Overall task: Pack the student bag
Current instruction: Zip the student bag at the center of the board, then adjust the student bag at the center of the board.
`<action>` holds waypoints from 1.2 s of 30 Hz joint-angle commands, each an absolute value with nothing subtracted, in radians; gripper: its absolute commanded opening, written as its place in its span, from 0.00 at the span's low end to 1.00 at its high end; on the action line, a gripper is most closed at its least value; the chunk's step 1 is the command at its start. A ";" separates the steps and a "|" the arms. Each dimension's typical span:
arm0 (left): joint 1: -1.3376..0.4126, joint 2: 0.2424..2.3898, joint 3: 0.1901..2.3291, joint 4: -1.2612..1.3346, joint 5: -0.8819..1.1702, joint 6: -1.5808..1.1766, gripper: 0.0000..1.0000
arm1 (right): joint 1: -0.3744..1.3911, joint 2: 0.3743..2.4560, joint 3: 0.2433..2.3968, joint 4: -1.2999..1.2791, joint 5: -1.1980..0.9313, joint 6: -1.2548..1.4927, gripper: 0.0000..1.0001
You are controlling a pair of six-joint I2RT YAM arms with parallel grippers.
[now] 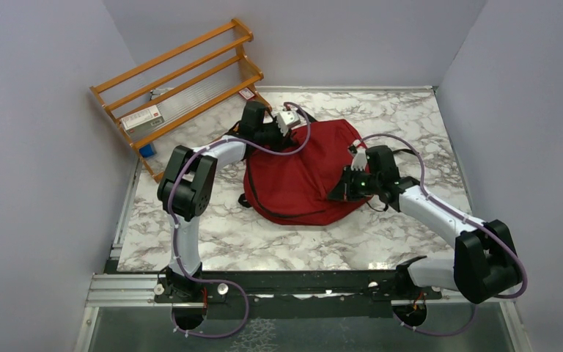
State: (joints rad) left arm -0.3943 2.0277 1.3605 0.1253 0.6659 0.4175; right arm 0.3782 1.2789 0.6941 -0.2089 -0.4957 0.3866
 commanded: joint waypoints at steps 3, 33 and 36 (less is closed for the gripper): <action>-0.351 1.999 1.373 0.232 0.613 0.374 0.26 | 0.385 1.198 0.643 -0.315 -0.351 0.474 0.01; -0.026 1.468 1.169 0.009 0.355 -0.414 0.63 | 0.637 1.289 0.999 -0.232 -0.071 0.443 0.55; -0.017 1.412 1.153 -0.029 0.336 -0.390 0.63 | 0.751 1.415 1.092 -0.212 -0.010 0.457 0.58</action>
State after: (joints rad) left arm -0.0288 1.5181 1.1706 0.0513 0.3855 -0.3595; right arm 0.6266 1.2938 0.9840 -0.2687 -0.1135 0.4374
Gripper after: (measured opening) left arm 0.627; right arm 0.562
